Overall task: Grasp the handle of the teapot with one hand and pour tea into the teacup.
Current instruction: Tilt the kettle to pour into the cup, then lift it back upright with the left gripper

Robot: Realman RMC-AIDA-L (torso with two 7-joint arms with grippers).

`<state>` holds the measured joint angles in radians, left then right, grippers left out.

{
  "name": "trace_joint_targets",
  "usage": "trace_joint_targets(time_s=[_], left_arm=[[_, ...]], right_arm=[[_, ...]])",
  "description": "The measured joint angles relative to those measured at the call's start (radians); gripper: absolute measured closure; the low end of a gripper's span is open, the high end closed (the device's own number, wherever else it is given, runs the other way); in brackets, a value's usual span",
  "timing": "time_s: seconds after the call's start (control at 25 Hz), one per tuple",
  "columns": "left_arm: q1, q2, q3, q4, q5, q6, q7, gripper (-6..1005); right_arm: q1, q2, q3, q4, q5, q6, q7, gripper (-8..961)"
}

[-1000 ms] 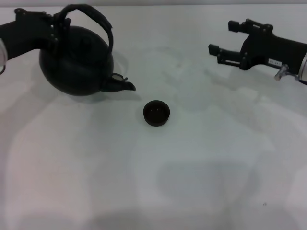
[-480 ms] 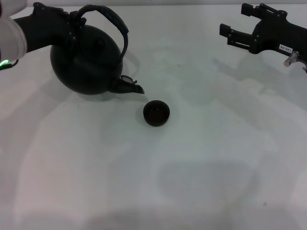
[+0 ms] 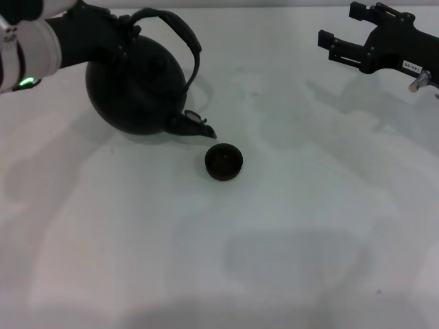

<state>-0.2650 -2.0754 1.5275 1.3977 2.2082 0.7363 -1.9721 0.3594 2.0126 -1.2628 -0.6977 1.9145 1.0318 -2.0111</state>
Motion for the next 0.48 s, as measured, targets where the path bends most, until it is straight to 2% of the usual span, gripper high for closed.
trace_joint_targets(time_s=[0.48], left_arm=[[-0.025, 0.000, 0.075, 0.049, 0.174, 0.004, -0.106, 872]], right_arm=[[0.002, 0.000, 0.000, 0.003, 0.008, 0.000, 0.000, 109]])
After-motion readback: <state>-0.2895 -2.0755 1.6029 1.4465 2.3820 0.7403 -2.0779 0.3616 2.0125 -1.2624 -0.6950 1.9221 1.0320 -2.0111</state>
